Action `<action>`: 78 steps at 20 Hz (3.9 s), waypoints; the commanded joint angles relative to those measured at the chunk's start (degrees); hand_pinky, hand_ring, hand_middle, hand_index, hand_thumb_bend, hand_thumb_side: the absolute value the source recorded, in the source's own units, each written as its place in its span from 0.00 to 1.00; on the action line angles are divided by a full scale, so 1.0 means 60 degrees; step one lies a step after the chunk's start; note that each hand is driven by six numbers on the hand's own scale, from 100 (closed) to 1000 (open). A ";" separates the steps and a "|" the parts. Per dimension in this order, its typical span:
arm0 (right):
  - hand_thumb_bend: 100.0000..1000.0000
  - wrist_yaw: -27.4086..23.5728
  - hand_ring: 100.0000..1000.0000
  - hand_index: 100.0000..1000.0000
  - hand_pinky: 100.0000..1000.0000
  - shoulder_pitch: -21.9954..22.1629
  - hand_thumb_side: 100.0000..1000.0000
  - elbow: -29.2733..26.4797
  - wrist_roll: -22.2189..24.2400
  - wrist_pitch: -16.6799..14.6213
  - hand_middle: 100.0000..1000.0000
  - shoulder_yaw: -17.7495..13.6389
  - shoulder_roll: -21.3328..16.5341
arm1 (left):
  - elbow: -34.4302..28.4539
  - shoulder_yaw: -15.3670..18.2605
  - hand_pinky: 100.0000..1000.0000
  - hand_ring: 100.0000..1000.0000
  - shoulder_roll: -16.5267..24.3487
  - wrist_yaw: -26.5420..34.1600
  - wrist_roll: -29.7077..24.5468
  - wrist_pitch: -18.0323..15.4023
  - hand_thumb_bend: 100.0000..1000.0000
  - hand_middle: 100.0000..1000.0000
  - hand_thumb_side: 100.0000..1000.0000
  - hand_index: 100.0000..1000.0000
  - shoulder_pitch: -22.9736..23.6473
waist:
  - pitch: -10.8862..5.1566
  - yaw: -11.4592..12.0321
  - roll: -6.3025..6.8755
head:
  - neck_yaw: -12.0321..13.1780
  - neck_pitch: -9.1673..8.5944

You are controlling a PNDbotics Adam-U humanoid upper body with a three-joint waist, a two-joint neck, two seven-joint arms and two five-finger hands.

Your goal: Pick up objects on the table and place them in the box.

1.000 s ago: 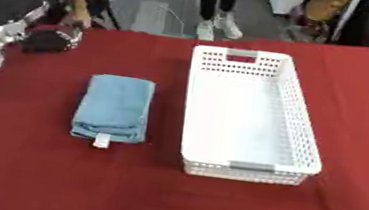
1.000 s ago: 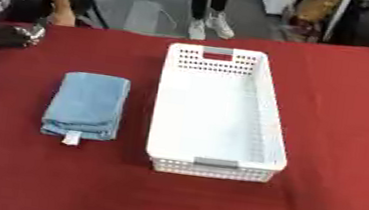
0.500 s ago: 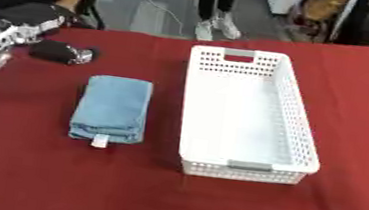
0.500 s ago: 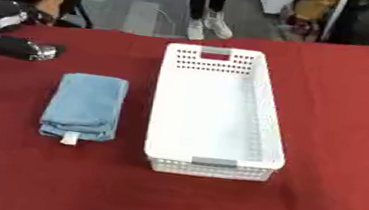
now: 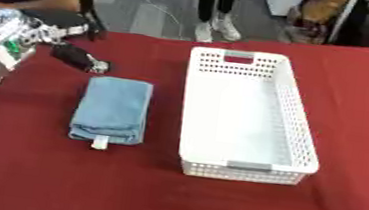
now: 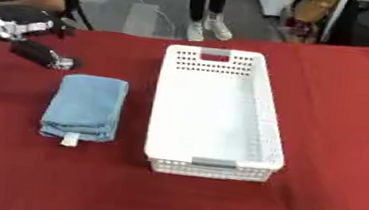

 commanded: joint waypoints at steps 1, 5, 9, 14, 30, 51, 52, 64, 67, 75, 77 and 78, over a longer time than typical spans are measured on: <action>0.00 -0.0035 0.94 1.00 0.79 -0.0046 0.89 -0.0075 0.0059 0.0001 0.87 -0.0008 -0.0236 | 0.0215 -0.0115 0.91 0.80 -0.0102 -0.0287 -0.0426 -0.0254 0.80 0.75 0.73 0.91 -0.0388 | -0.0097 -0.0021 -0.0002 | 0.0061 -0.0014; 0.00 -0.0047 0.94 1.00 0.79 -0.0055 0.90 -0.0069 0.0070 0.0004 0.87 -0.0006 -0.0244 | 0.0471 -0.0219 0.92 0.81 -0.0322 -0.0332 -0.0608 -0.0430 0.80 0.75 0.76 0.91 -0.0629 | -0.0107 -0.0029 0.0001 | 0.0057 -0.0014; 0.00 -0.0056 0.94 1.00 0.79 -0.0055 0.90 -0.0066 0.0080 0.0003 0.87 -0.0007 -0.0247 | 0.0763 -0.0318 0.93 0.82 -0.0548 -0.0360 -0.0780 -0.0554 0.81 0.76 0.79 0.91 -0.0796 | -0.0106 -0.0034 -0.0006 | 0.0069 -0.0014; 0.00 -0.0062 0.94 1.00 0.79 -0.0058 0.90 -0.0065 0.0096 -0.0001 0.87 -0.0005 -0.0249 | 0.1119 -0.0409 0.94 0.83 -0.0762 -0.0414 -0.1000 -0.0702 0.83 0.76 0.82 0.92 -0.0932 | -0.0100 -0.0040 -0.0008 | 0.0077 -0.0014; 0.00 -0.0102 0.94 1.00 0.79 -0.0097 0.90 -0.0089 0.0100 -0.0008 0.87 -0.0018 -0.0231 | 0.2550 -0.0208 0.94 0.83 -0.1298 -0.0828 -0.0675 -0.0877 0.83 0.76 0.86 0.91 -0.0850 | -0.0045 -0.0064 -0.0045 | 0.0131 -0.0014; 0.00 -0.0139 0.94 1.00 0.80 -0.0173 0.90 -0.0129 0.0136 0.0006 0.88 -0.0004 -0.0177 | 0.3945 -0.0075 1.00 0.86 -0.2547 -0.3188 -0.0642 -0.1666 0.90 0.78 0.92 0.93 -0.1205 | 0.0029 -0.0126 -0.0073 | 0.0218 -0.0014; 0.00 -0.0139 0.94 1.00 0.80 -0.0176 0.90 -0.0130 0.0138 0.0010 0.87 -0.0005 -0.0174 | 0.4000 -0.0081 1.00 0.86 -0.2589 -0.3305 -0.0785 -0.1747 0.90 0.77 0.91 0.93 -0.1223 | 0.0030 -0.0130 -0.0072 | 0.0218 -0.0014; 0.00 -0.0126 0.94 1.00 0.80 -0.0201 0.90 -0.0129 0.0136 0.0038 0.88 -0.0022 -0.0158 | 0.4277 -0.0090 1.00 0.88 -0.2653 -0.3415 -0.1996 -0.2129 0.92 0.81 0.97 0.95 -0.1284 | 0.0023 -0.0161 -0.0045 | 0.0213 -0.0014; 0.00 -0.0124 0.94 1.00 0.80 -0.0202 0.90 -0.0133 0.0127 0.0041 0.88 -0.0032 -0.0151 | 0.4260 -0.0061 1.00 0.92 -0.2651 -0.3358 -0.1971 -0.2075 0.92 0.83 0.94 0.96 -0.1206 | 0.0026 -0.0163 -0.0046 | 0.0211 -0.0014; 0.00 -0.0121 0.94 1.00 0.80 -0.0207 0.90 -0.0142 0.0091 0.0045 0.88 -0.0064 -0.0136 | 0.4150 0.0279 1.00 0.90 -0.2670 -0.2819 -0.0977 -0.1616 0.77 0.85 0.83 0.95 -0.0716 | 0.0041 -0.0154 -0.0060 | 0.0192 -0.0014; 0.00 -0.0119 0.94 1.00 0.80 -0.0208 0.90 -0.0144 0.0088 0.0044 0.88 -0.0068 -0.0134 | 0.4022 0.0474 0.99 0.88 -0.2686 -0.2537 -0.0303 -0.1312 0.67 0.83 0.80 0.93 -0.0438 | 0.0047 -0.0147 -0.0068 | 0.0181 -0.0014; 0.00 -0.0119 0.94 1.00 0.80 -0.0209 0.90 -0.0145 0.0085 0.0042 0.88 -0.0073 -0.0131 | 0.3962 0.0549 0.97 0.85 -0.2703 -0.2415 0.0048 -0.1158 0.65 0.82 0.79 0.92 -0.0299 | 0.0051 -0.0147 -0.0074 | 0.0176 -0.0014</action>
